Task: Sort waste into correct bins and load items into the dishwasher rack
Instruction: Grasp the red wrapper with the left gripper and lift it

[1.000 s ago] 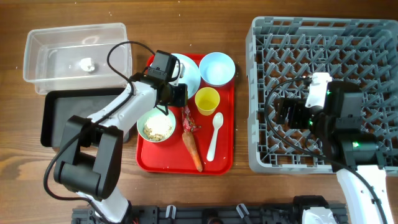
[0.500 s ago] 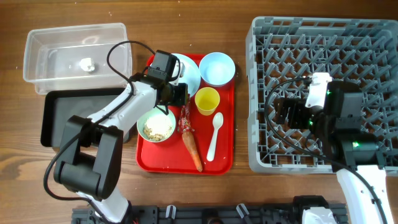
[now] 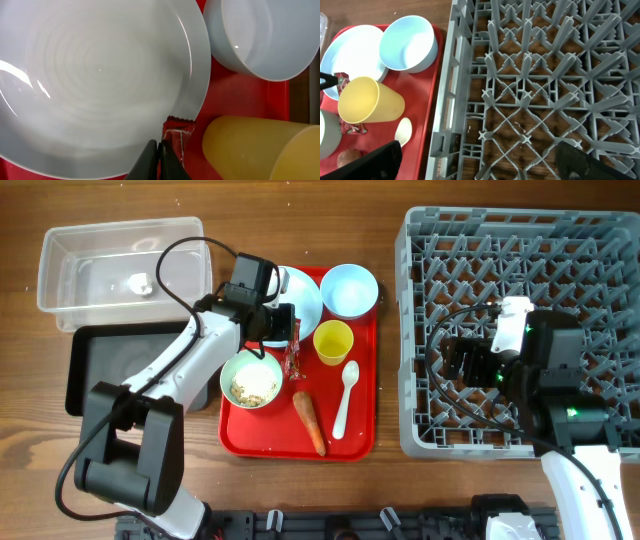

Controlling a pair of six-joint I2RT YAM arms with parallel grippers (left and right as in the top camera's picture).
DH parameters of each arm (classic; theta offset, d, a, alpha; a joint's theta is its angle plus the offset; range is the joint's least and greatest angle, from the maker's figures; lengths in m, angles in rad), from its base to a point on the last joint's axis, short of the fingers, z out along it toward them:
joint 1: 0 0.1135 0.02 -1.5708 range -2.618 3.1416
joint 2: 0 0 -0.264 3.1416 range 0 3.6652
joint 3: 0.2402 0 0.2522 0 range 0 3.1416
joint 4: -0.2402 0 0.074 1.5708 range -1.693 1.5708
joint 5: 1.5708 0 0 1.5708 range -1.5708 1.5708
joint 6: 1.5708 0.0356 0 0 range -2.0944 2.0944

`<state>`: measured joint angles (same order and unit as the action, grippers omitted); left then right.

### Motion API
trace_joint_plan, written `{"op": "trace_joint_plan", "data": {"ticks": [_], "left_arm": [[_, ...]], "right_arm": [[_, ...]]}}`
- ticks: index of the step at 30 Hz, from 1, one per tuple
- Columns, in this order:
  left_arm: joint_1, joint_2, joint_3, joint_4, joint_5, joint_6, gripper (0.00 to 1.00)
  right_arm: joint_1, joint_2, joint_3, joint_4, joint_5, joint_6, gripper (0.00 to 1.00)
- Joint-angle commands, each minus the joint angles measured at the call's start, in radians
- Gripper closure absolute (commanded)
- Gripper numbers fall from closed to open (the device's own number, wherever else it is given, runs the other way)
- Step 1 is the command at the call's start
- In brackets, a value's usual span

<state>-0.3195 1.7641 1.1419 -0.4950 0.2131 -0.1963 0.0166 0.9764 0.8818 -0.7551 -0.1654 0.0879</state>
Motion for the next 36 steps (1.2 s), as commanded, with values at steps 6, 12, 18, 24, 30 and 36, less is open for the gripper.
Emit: {"op": "trace_joint_plan", "data": {"ticks": [6, 12, 18, 24, 30, 36], "left_arm": [[0.003, -0.016, 0.018, 0.010, -0.071, 0.005, 0.96], [0.003, 0.010, 0.016, 0.014, -0.118, 0.005, 0.96], [0.001, 0.051, 0.016, 0.027, -0.060, 0.004, 0.55], [0.001, 0.065, 0.016, 0.039, -0.016, 0.004, 0.42], [-0.002, 0.065, 0.016, 0.015, 0.023, -0.003, 0.44], [-0.006, 0.069, -0.002, 0.008, 0.022, -0.003, 0.46]], "right_arm": [[-0.003, 0.002, 0.022, 0.002, -0.020, -0.006, 0.00], [-0.003, 0.002, 0.022, 0.002, -0.020, -0.006, 0.00], [-0.003, 0.002, 0.022, 0.002, -0.020, -0.006, 0.00], [-0.003, 0.002, 0.022, 0.002, -0.020, -0.006, 0.00], [-0.003, 0.002, 0.022, 0.002, -0.020, -0.006, 0.00], [-0.003, 0.002, 0.022, 0.002, -0.020, -0.006, 0.00]]}}
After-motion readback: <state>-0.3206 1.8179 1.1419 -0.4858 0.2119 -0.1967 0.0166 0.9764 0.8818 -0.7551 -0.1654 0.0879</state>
